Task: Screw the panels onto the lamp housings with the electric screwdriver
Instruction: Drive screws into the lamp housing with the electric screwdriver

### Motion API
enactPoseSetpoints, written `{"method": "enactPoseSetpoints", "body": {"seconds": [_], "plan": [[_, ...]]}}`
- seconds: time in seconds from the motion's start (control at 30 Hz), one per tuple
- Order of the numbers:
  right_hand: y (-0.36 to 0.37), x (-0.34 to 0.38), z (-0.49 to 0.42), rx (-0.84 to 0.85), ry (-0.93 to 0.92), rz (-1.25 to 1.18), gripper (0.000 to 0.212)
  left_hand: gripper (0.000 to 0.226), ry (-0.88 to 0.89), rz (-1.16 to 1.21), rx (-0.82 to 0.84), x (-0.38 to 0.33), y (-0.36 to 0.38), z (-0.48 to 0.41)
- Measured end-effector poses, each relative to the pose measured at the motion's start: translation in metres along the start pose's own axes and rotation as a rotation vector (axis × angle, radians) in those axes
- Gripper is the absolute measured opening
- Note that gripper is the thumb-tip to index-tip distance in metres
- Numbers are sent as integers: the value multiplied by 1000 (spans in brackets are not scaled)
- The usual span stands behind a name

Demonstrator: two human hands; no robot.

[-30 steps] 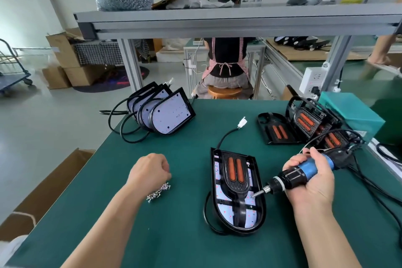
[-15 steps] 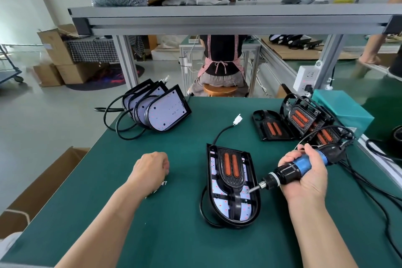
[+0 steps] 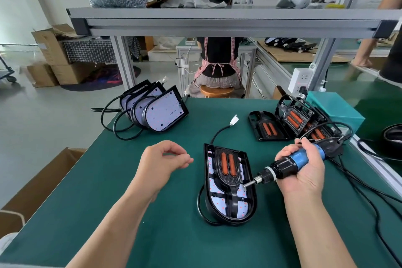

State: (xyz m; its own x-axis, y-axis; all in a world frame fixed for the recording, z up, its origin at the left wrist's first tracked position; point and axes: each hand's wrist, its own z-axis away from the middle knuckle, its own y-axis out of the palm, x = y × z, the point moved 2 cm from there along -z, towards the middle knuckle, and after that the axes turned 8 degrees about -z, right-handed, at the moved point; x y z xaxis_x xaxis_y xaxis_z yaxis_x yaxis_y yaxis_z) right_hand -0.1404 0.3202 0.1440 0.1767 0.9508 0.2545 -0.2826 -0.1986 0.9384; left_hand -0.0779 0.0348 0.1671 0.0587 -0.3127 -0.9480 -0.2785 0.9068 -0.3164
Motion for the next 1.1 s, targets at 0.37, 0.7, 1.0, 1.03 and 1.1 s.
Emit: {"method": "enactPoseSetpoints", "body": {"seconds": [0.37,0.7,1.0,1.03,1.1], "plan": [[49,-5,38,40,-76,-18,20,10,-166,427,235,-19,40,36],[73,-12,59,121,-189,69,14,10,-268,670,352,-20,46,51],[69,-14,62,100,-211,98,16,14,-316,795,293,-15,57,60],[69,-14,62,87,-221,102,15,13,-312,812,264,-15,59,62],[69,-14,62,66,-247,124,14,12,-297,836,199,-14,64,66]]}}
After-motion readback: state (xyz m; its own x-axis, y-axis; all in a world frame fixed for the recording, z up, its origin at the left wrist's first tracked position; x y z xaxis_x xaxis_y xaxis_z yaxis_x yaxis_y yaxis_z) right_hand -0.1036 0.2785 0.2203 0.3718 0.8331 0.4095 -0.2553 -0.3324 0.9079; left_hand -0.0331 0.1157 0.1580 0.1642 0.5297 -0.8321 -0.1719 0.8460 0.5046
